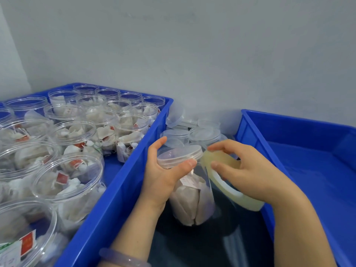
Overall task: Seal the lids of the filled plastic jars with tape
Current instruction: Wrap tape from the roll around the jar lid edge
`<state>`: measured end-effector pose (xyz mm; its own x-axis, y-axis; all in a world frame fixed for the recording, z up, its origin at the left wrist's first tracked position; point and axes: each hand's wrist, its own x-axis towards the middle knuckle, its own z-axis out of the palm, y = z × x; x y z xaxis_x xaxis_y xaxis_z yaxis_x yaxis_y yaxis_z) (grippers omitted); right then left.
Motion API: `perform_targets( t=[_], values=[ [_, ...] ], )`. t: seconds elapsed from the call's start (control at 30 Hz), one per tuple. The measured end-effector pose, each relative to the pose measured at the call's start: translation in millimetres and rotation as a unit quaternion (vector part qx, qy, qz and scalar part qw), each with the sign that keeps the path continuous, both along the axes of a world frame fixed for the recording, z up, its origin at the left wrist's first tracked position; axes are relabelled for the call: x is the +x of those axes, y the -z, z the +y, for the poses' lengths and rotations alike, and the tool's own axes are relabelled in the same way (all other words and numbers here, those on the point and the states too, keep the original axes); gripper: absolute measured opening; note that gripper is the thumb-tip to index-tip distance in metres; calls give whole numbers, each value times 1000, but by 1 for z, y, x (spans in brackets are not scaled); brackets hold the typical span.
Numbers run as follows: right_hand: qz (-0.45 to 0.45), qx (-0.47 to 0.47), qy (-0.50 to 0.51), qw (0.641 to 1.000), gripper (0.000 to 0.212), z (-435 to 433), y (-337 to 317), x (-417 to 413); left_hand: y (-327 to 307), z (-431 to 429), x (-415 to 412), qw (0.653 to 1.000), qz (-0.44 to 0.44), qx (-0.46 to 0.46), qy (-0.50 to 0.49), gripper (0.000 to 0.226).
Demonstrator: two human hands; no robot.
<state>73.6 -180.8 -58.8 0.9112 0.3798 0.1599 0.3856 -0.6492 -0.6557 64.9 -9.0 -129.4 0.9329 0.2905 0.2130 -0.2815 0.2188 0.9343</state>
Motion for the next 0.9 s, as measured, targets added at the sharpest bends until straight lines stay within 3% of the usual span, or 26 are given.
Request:
perform_targets(
  t=[0.07, 0.13, 0.3, 0.47, 0.63, 0.9],
  values=[
    [2, 56, 12, 998, 17, 2, -3, 0, 2, -1, -1, 1000, -2, 13, -3, 82],
    [-11, 73, 11, 997, 21, 3, -7, 0, 2, -2, -2, 999, -3, 34, -21, 83],
    [-26, 12, -15, 999, 12, 6, -6, -2, 3, -2, -1, 994, -9, 81, -78, 86],
    [-13, 9, -8, 1000, 35, 6, -6, -2, 9, 0, 0, 994, -21, 81, -73, 87],
    [-41, 19, -3, 999, 17, 6, -4, 2, 8, 0, -1, 995, -25, 79, -64, 87],
    [-37, -28, 0, 999, 23, 8, -3, 2, 9, -6, -3, 996, -51, 46, -62, 81]
  ],
)
